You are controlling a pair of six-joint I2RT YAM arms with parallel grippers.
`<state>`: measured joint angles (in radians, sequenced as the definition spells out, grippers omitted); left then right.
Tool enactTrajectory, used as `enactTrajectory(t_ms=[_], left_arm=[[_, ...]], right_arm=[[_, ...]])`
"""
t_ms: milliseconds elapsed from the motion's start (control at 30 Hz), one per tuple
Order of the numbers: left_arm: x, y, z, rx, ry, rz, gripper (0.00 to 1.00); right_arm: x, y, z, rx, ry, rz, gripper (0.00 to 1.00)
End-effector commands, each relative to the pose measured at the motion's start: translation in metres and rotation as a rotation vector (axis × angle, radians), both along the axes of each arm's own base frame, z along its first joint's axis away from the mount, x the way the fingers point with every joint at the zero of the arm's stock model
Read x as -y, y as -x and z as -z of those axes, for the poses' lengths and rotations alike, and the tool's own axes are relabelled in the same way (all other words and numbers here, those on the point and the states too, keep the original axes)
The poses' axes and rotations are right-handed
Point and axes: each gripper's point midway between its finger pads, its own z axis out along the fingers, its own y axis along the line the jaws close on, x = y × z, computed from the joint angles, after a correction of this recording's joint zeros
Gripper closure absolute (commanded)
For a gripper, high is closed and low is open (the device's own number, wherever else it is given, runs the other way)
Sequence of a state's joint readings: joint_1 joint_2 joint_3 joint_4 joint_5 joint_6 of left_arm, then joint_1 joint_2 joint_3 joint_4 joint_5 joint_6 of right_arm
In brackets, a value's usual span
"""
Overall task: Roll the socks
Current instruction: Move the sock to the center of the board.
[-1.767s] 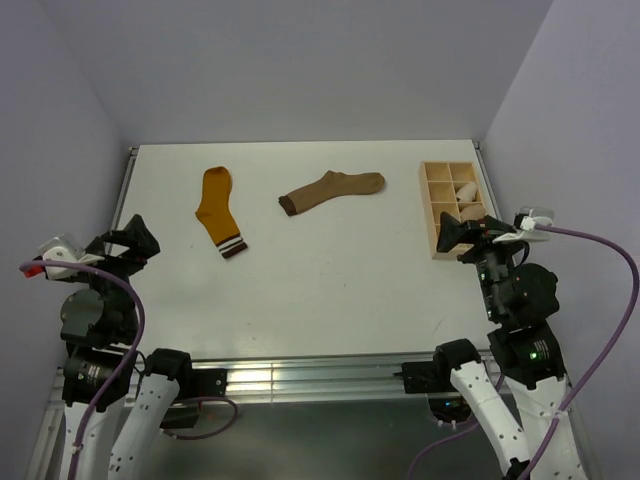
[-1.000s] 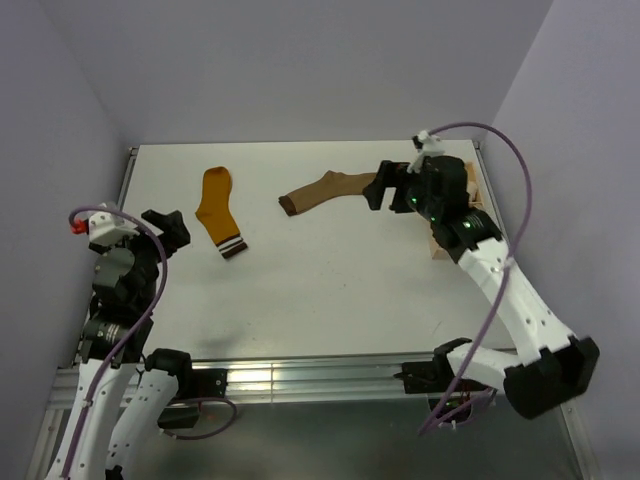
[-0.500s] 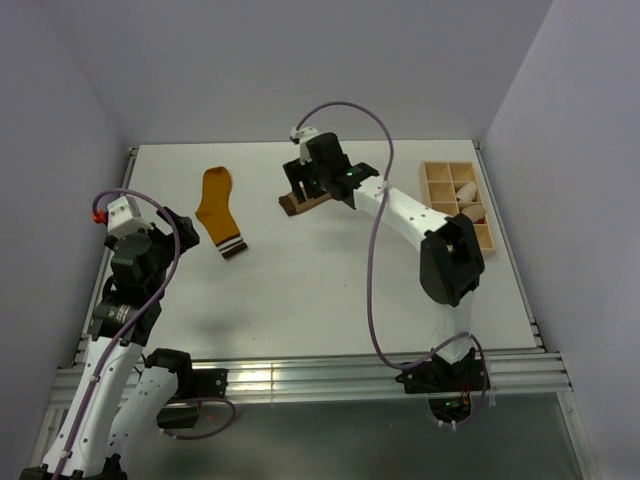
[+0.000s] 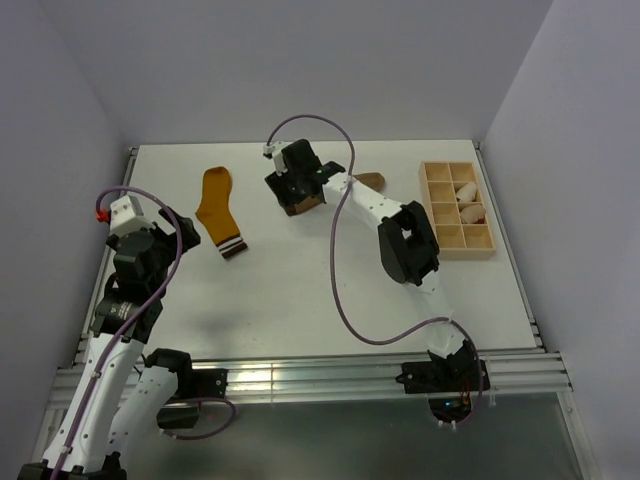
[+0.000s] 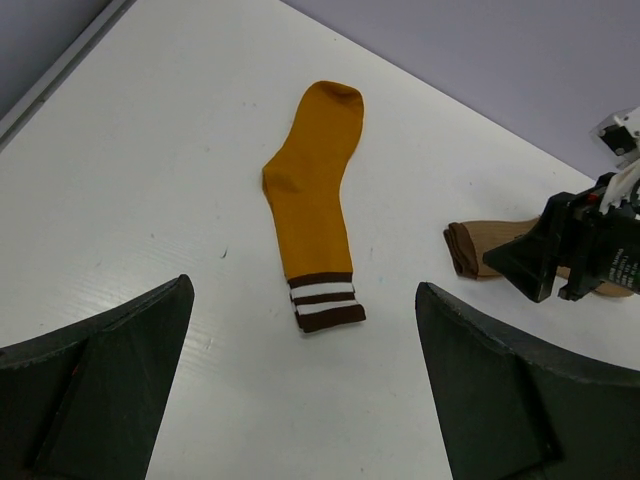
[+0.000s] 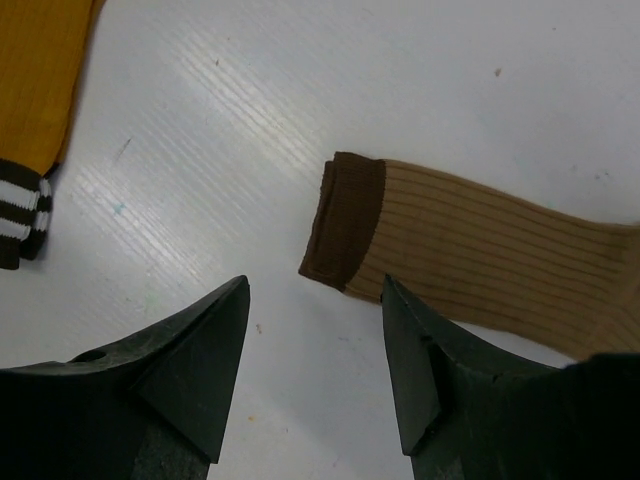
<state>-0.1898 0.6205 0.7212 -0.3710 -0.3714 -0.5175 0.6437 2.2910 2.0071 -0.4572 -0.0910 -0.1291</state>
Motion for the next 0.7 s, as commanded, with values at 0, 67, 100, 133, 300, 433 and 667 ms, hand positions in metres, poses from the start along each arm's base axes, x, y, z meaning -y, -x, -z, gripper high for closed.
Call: enactTrajectory(t_ms=[0, 67, 100, 133, 300, 433, 667], left_arm=[[0.000, -0.002, -0.001, 0.010, -0.006, -0.002, 0.00], [0.000, -0.002, -0.001, 0.008, -0.006, -0.001, 0.01], [0.000, -0.002, 0.001, 0.004, -0.007, 0.001, 0.01], [0.001, -0.002, 0.001, 0.004, -0.006, 0.002, 0.01], [0.001, -0.002, 0.001, 0.004, -0.002, 0.005, 0.01], [0.002, -0.002, 0.002, 0.000, -0.001, 0.007, 0.01], [0.002, -0.002, 0.003, -0.003, -0.001, 0.010, 0.01]], right_arm=[[-0.008, 0.000, 0.005, -0.020, 0.013, -0.033, 0.38], [-0.011, -0.002, 0.007, -0.027, 0.015, -0.036, 0.39], [-0.011, -0.001, 0.013, -0.043, 0.019, -0.039, 0.39], [-0.012, -0.001, 0.016, -0.048, 0.020, -0.039, 0.39], [-0.015, 0.001, 0.032, -0.084, 0.022, -0.045, 0.39], [-0.015, 0.001, 0.043, -0.111, 0.039, -0.035, 0.40], [-0.015, 0.002, 0.064, -0.151, 0.051, -0.012, 0.43]])
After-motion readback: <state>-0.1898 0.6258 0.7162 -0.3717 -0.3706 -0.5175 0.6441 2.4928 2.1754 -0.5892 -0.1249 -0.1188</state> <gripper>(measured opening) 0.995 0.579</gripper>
